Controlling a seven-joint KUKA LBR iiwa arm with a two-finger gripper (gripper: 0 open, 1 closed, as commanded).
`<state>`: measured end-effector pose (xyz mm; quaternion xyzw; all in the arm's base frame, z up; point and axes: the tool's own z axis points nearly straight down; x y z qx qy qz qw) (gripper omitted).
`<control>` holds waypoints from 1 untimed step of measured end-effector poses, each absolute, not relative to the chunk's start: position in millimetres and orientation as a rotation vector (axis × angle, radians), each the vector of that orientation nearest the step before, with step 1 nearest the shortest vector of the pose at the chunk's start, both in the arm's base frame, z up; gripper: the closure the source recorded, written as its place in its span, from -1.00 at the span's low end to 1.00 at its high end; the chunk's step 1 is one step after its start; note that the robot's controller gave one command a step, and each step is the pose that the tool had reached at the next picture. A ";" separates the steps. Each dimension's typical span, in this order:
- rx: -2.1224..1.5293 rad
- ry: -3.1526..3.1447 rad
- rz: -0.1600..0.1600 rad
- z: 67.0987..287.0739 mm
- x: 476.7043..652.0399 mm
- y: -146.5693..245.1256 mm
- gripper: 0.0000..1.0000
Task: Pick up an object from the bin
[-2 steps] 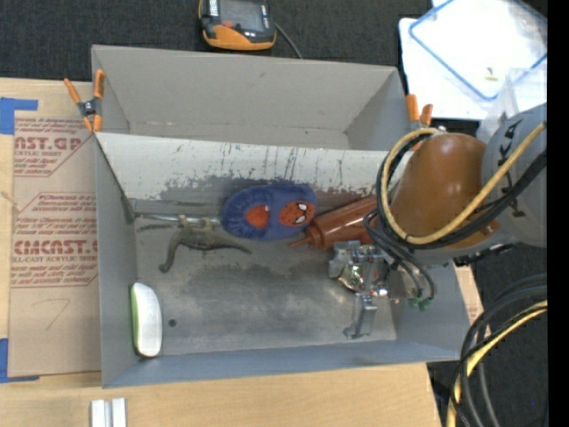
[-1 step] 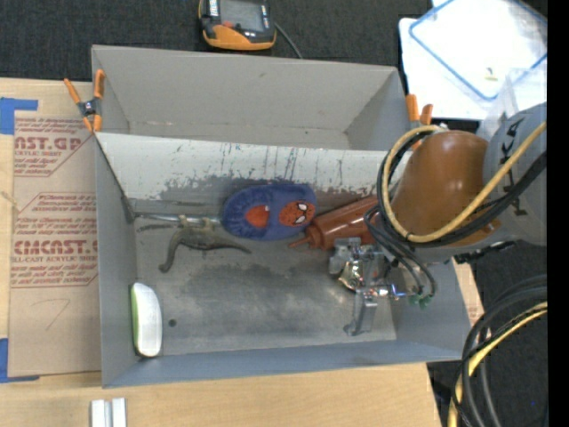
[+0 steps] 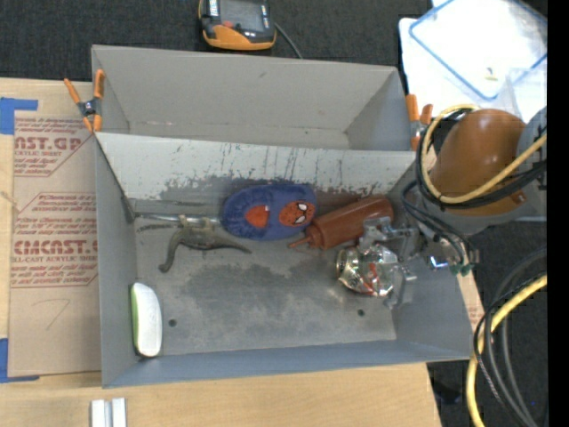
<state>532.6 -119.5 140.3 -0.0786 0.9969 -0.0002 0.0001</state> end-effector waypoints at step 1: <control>0.050 3.139 0.005 150.5 545.7 -122.6 -1.00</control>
Offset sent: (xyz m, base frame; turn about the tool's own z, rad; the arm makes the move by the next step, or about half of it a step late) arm 0.0031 -0.0122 -0.0210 0.0341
